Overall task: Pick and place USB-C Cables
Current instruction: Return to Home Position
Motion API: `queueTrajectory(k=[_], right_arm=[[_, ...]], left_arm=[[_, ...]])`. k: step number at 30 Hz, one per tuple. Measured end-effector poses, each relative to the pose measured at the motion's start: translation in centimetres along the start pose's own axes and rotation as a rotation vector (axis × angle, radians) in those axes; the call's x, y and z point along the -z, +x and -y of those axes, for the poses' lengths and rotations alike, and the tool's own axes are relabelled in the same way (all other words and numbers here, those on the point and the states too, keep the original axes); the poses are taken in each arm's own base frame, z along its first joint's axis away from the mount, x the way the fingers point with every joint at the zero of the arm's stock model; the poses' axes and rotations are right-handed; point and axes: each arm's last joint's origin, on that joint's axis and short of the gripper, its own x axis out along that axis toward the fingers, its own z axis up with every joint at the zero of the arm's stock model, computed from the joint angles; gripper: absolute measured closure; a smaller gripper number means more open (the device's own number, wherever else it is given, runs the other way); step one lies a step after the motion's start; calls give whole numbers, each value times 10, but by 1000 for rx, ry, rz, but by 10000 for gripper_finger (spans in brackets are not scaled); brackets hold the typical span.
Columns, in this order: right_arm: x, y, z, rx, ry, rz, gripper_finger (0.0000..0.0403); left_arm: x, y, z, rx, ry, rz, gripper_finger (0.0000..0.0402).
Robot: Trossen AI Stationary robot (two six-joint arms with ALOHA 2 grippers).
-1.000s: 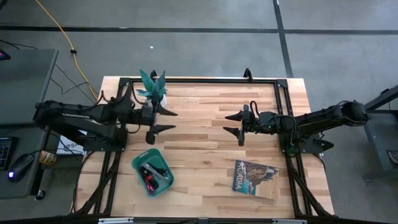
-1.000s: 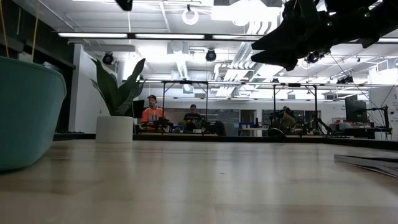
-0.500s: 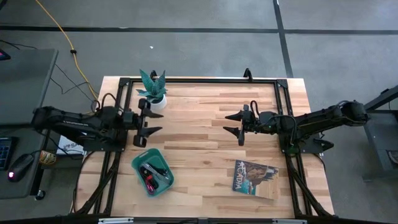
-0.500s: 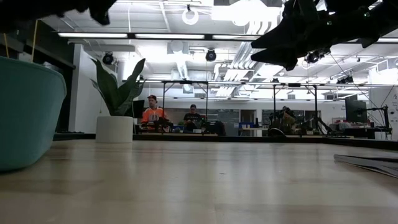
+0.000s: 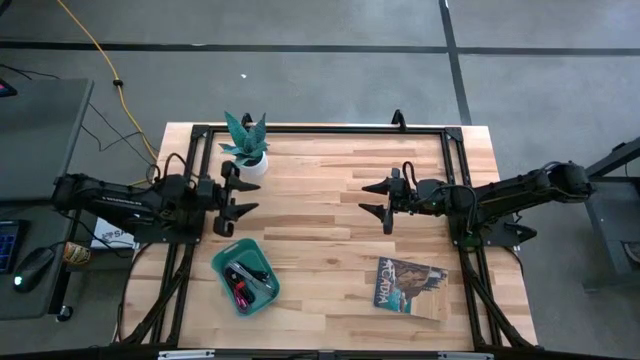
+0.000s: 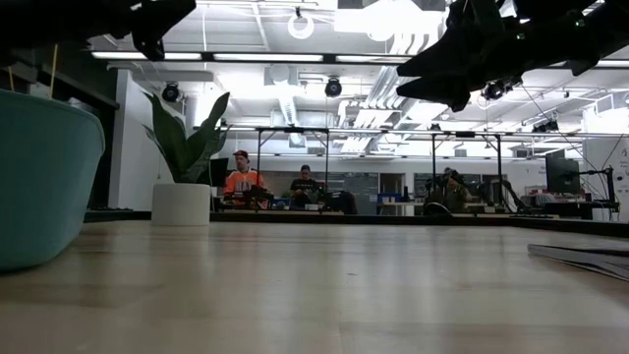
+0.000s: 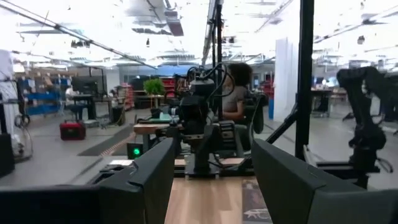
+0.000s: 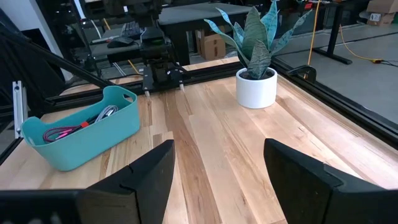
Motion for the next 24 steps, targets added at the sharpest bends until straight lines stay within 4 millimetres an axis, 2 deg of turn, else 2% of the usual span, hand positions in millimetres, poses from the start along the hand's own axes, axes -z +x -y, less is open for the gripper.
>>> queueTrajectory(k=[5, 24], right_arm=[[0, 0, 0, 0, 0, 0, 164], [0, 0, 0, 0, 0, 0, 164]], left_arm=[[1, 0, 0, 15, -73, -13, 206], [5, 0, 1, 20, -67, -49, 206]])
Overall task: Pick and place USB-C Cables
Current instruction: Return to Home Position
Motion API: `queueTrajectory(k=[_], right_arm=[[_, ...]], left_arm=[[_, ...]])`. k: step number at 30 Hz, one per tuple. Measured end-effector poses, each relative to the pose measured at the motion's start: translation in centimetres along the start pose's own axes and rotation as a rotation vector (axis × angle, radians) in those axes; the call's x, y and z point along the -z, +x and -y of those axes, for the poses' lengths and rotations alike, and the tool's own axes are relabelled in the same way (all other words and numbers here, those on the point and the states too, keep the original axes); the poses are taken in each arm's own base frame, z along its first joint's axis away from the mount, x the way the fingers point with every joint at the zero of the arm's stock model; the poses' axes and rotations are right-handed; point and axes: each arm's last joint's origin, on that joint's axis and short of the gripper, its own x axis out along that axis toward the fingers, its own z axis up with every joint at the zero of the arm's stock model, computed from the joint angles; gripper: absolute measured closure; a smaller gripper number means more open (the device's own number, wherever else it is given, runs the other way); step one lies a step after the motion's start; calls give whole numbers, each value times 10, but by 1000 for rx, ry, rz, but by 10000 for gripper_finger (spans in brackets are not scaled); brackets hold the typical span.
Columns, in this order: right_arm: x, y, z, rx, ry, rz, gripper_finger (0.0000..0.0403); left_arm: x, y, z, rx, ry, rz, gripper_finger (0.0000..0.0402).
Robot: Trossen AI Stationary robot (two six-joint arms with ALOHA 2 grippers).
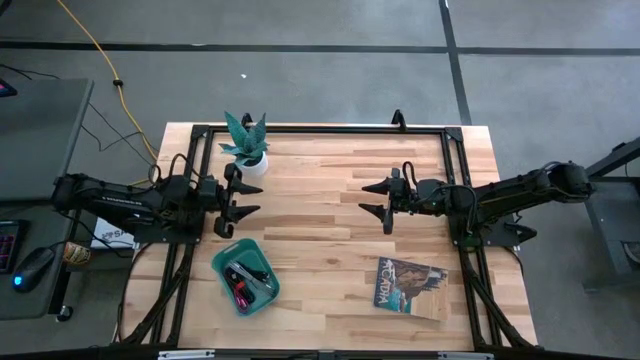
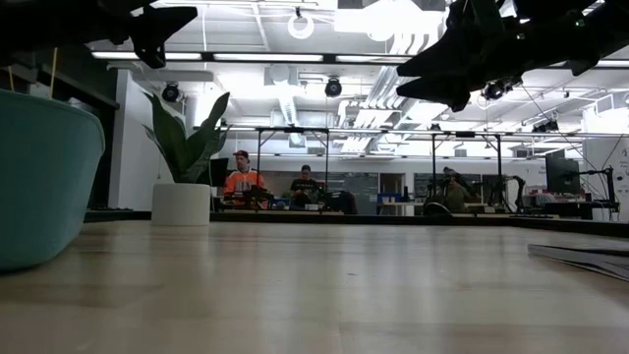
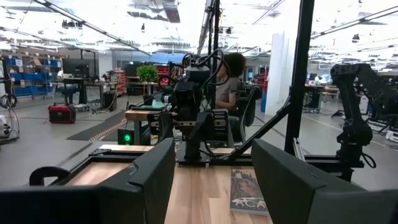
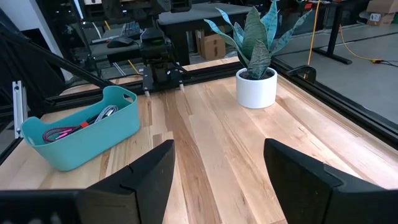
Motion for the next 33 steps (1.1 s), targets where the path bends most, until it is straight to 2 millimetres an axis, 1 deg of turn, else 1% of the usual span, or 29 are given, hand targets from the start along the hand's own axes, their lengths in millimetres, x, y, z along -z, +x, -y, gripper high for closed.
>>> queueTrajectory(k=[6, 8, 10, 13, 19, 23, 27, 30, 33], right_arm=[[0, 0, 0, 0, 0, 0, 164], [0, 0, 0, 0, 0, 0, 164], [0, 0, 0, 0, 1, 0, 164], [0, 0, 0, 0, 5, 0, 164], [1, 0, 0, 2, 5, -15, 164], [2, 0, 0, 3, 4, -16, 164], [1, 0, 0, 2, 6, -10, 164], [1, 0, 0, 2, 8, -10, 164], [1, 0, 0, 3, 30, -12, 164]], left_arm=[[0, 0, 0, 16, -21, -5, 206], [2, -1, 2, 74, -66, -26, 206], [-2, -5, 4, 142, -96, -12, 206], [-11, -14, 5, 164, -94, 50, 206], [-21, -43, 3, 108, -133, 109, 206], [-19, -58, 3, 118, -171, 100, 206], [-14, -56, 4, 155, -160, 49, 206], [-9, -53, 4, 152, -166, 23, 206], [-13, -54, 4, 159, -165, 52, 206]])
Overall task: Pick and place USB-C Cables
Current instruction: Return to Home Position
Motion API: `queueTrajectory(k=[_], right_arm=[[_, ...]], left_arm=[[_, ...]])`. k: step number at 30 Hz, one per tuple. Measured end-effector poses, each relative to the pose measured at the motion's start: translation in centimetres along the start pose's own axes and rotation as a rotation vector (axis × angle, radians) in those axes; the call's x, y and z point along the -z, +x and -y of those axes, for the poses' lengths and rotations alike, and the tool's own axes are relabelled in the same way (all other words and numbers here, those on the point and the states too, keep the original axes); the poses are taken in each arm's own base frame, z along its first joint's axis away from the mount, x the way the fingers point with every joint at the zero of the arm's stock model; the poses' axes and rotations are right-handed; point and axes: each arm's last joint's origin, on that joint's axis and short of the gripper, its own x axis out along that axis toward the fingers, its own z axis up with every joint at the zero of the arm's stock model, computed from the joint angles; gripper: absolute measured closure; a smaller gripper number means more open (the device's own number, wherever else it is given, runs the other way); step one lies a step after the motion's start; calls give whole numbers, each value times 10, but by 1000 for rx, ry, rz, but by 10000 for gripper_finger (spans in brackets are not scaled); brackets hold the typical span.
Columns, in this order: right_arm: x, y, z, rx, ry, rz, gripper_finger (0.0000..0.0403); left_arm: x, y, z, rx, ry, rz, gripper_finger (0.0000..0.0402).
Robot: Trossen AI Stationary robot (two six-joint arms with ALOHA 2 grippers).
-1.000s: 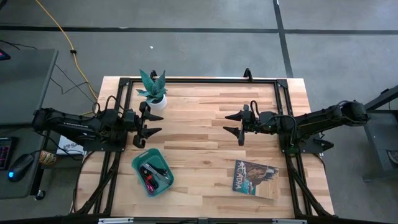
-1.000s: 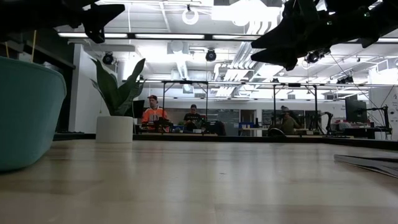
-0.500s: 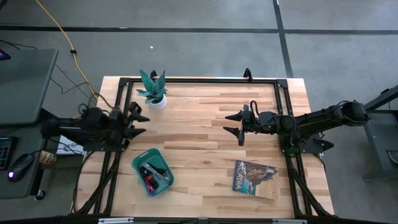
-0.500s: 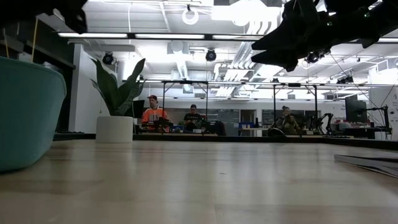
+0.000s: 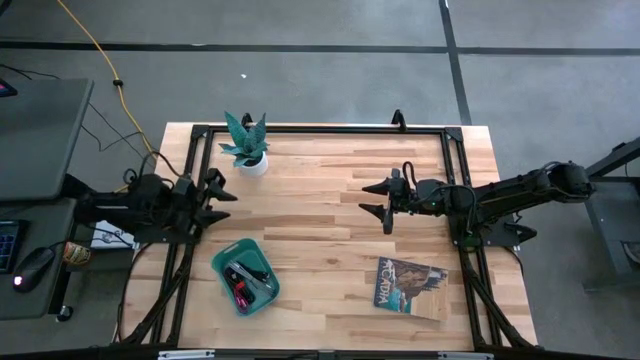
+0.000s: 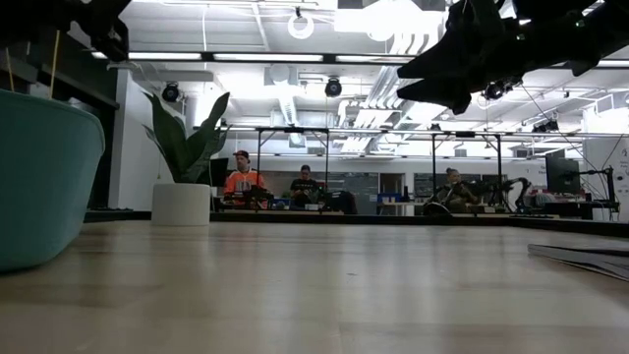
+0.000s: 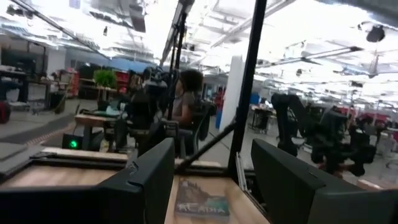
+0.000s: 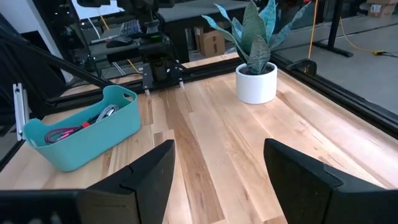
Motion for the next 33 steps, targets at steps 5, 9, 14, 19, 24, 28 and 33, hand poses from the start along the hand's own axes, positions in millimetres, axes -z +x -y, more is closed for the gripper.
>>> queueTrajectory(k=[5, 9, 14, 19, 24, 28, 33], right_arm=[[1, 0, 0, 2, 2, -10, 164], [1, 0, 0, 2, 21, -13, 164], [1, 0, 0, 2, 22, -12, 164], [1, 0, 0, 3, 27, -14, 164], [3, 0, 0, 5, 25, -27, 164], [3, 0, 1, 6, 39, -32, 164], [6, 0, 1, 15, 90, -64, 164]], left_arm=[[1, -1, 1, 16, 6, -5, 210], [1, -1, 2, 25, 20, -10, 235], [3, -1, 1, 22, 27, -29, 307], [18, 0, -3, -28, 40, -67, 393], [40, 0, -9, -109, 15, -96, 397], [52, -1, -11, -114, -3, -114, 400], [62, -2, -15, -207, -27, -206, 401]])
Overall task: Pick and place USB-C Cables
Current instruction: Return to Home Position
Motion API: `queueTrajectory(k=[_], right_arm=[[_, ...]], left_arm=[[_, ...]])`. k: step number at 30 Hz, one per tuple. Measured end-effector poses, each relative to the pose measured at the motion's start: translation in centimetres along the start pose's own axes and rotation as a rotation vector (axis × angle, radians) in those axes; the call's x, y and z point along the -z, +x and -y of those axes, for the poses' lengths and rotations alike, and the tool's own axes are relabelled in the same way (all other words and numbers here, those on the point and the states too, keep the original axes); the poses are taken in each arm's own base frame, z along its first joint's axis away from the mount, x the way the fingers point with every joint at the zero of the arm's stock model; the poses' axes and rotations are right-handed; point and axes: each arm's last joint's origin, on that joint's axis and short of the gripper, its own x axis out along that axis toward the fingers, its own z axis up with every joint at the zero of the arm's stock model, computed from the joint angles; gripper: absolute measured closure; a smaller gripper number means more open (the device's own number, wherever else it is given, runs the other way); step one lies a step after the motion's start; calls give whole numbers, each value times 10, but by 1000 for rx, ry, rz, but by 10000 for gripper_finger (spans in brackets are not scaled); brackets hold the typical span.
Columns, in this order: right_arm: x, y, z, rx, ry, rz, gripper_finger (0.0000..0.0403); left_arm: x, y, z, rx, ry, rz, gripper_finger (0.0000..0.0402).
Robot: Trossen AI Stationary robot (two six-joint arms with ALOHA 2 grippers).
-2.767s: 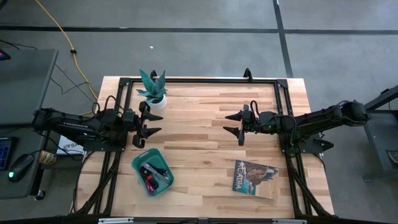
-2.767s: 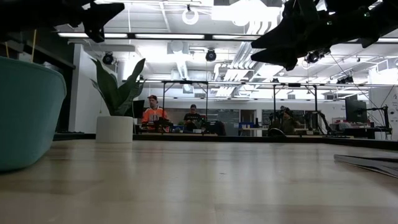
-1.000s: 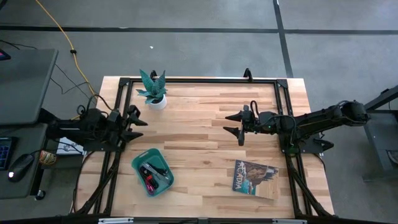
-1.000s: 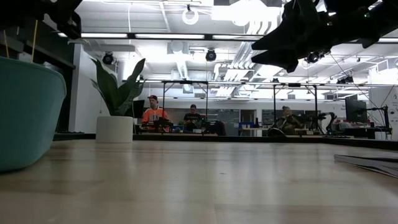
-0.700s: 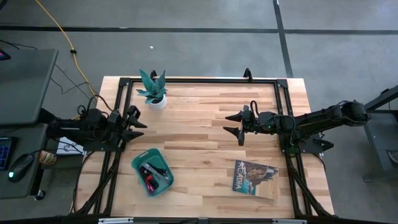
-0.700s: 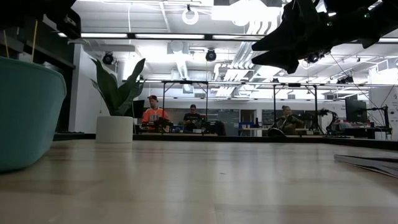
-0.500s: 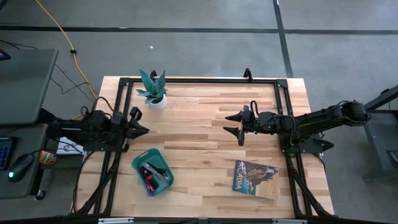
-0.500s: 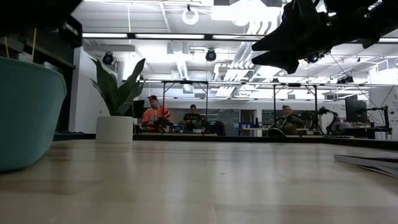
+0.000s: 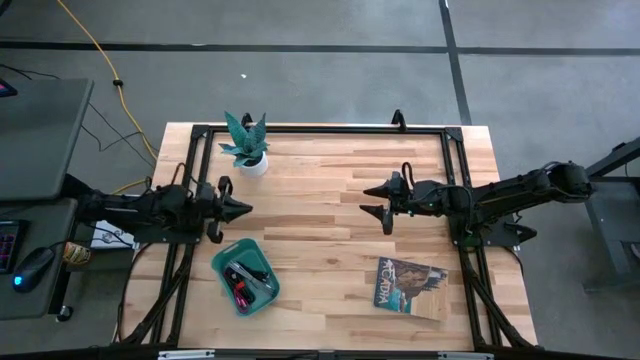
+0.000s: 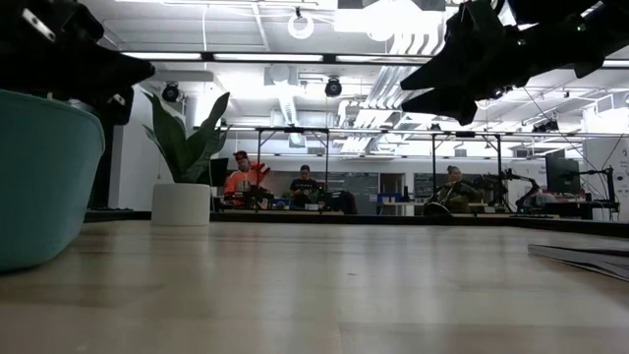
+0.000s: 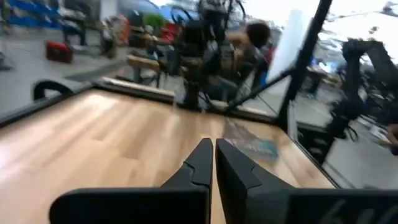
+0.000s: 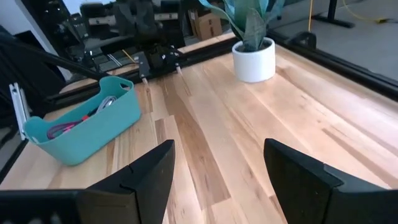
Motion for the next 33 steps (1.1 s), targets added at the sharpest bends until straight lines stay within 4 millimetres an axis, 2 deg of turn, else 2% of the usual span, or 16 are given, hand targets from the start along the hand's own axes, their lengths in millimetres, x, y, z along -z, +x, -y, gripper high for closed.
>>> queueTrajectory(k=[5, 9, 13, 15, 18, 20, 24, 27, 33], right_arm=[[1, 1, 1, 26, 5, 1, 164], [0, 1, 3, 63, 14, 14, 168], [-5, -6, 8, 81, 49, 21, 213], [-10, -17, 11, 96, 66, 22, 261], [-17, -38, 14, 103, 68, 33, 358], [-20, -52, 15, 104, 70, 46, 389], [-24, -80, 19, 122, 74, 73, 380], [-22, -98, 23, 121, 76, 126, 397], [-16, -125, 28, 15, 84, 251, 400]], left_arm=[[-4, -1, -4, -148, -3, 56, 399], [-4, -1, -4, -162, -4, 63, 399], [-4, -1, -4, -162, -4, 63, 398], [-4, -1, -4, -162, -4, 63, 398], [-4, -1, -4, -162, -4, 63, 398], [-4, -1, -4, -162, -4, 63, 398], [-4, -1, -4, -162, -4, 63, 398], [-4, -1, -4, -162, -4, 63, 398], [-4, -1, -4, -162, -4, 63, 398]])
